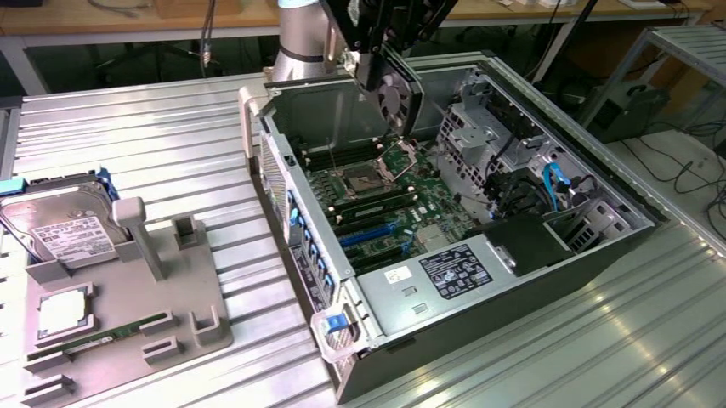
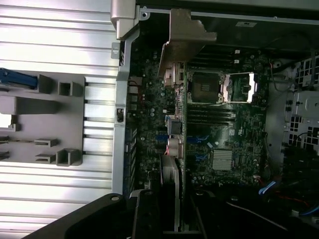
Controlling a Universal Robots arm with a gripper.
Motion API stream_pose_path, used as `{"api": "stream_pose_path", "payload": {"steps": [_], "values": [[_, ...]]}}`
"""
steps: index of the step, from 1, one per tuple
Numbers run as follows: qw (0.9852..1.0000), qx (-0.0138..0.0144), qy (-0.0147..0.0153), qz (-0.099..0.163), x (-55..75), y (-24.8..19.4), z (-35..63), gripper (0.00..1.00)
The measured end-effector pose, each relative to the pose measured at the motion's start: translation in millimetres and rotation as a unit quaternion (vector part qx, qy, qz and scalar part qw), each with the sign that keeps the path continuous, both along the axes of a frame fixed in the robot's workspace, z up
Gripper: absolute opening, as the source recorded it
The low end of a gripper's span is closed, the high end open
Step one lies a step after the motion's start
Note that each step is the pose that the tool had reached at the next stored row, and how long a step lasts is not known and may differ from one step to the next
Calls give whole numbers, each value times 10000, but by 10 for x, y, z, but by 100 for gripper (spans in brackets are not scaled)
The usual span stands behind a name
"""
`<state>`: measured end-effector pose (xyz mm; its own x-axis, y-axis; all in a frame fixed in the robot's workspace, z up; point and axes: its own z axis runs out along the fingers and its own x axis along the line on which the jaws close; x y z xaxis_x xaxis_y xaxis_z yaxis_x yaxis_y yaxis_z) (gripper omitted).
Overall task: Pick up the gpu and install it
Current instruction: 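Pick up the gpu and move the gpu toward the slot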
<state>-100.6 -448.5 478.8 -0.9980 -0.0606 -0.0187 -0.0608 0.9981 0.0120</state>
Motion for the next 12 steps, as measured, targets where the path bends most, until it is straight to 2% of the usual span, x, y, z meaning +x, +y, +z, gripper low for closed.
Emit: {"api": "stream_pose_path", "payload": {"steps": [12], "values": [[10000,0,0,-1,231,4,-10,28]]}}
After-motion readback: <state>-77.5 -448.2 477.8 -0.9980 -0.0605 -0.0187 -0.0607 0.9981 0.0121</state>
